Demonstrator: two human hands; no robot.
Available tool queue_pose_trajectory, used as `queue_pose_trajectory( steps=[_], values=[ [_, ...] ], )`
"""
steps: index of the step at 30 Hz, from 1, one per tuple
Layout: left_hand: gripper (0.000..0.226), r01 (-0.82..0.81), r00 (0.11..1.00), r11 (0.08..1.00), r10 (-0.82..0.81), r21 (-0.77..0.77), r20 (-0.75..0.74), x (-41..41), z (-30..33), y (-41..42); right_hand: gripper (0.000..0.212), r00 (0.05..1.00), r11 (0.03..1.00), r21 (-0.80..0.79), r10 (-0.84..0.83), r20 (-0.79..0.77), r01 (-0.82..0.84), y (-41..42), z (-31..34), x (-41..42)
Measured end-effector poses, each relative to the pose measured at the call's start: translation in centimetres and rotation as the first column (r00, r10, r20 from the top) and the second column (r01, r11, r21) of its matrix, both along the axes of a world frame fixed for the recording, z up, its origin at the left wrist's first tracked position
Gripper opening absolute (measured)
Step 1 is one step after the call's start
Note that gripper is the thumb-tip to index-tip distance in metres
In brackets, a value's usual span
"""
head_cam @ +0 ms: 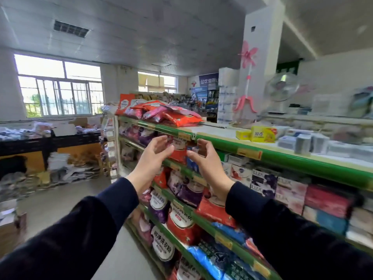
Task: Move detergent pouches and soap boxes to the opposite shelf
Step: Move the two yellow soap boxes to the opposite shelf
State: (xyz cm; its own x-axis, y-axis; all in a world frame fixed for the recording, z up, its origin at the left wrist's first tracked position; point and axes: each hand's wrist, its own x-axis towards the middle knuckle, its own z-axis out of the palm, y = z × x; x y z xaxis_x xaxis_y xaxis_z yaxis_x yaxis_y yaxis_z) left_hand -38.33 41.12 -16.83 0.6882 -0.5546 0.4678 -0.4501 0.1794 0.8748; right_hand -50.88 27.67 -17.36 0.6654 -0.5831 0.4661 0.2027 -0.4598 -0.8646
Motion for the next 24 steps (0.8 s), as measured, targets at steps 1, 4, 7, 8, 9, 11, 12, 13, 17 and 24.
queue_pose_trajectory(
  steps=[1, 4, 7, 8, 9, 11, 12, 13, 17, 24],
  values=[
    [0.052, 0.034, 0.999, 0.999, -0.034, 0.003, 0.006, -0.7, 0.2, -2.2, 0.06, 1.0, 1.0, -0.003, -0.03, 0.002, 0.03, -1.7, 0.2, -0.8],
    [0.05, 0.123, 0.992, 0.992, -0.124, 0.018, 0.028, -2.8, 0.8, -8.8, 0.058, 0.994, 0.994, -0.022, -0.109, -0.013, 0.109, -7.1, 1.0, -3.5],
    [0.048, 0.195, 0.98, 0.98, -0.196, 0.028, 0.041, -4.7, 1.6, -14.7, 0.058, 0.988, 0.988, -0.051, -0.15, -0.03, 0.148, -12.0, 2.0, -5.9],
    [0.048, 0.216, 0.975, 0.976, -0.218, 0.029, 0.049, -5.2, 1.8, -16.7, 0.059, 0.985, 0.984, -0.066, -0.167, -0.043, 0.164, -13.7, 2.4, -6.8],
    [0.048, 0.232, 0.971, 0.972, -0.234, 0.033, 0.057, -5.7, 2.1, -18.2, 0.06, 0.982, 0.981, -0.083, -0.183, -0.052, 0.178, -15.1, 2.7, -7.4],
    [0.05, 0.262, 0.962, 0.964, -0.265, 0.044, 0.067, -6.4, 2.6, -21.4, 0.061, 0.972, 0.97, -0.112, -0.225, -0.064, 0.217, -18.2, 3.7, -8.7],
    [0.051, 0.271, 0.959, 0.961, -0.274, 0.058, 0.073, -6.4, 2.9, -22.4, 0.06, 0.968, 0.964, -0.128, -0.242, -0.071, 0.232, -19.3, 4.3, -9.0],
    [0.052, 0.275, 0.956, 0.958, -0.281, 0.078, 0.082, -6.5, 3.1, -23.5, 0.061, 0.962, 0.958, -0.146, -0.26, -0.083, 0.247, -20.4, 5.0, -9.4],
    [0.055, 0.271, 0.949, 0.949, -0.291, 0.161, 0.122, -5.6, 4.3, -27.7, 0.063, 0.939, 0.939, -0.211, -0.306, -0.159, 0.27, -24.7, 7.8, -9.7],
    [0.058, 0.233, 0.937, 0.924, -0.296, 0.303, 0.184, -1.1, 5.9, -33.4, 0.068, 0.874, 0.884, -0.394, -0.382, -0.299, 0.251, -29.2, 10.9, -7.4]
  ],
)
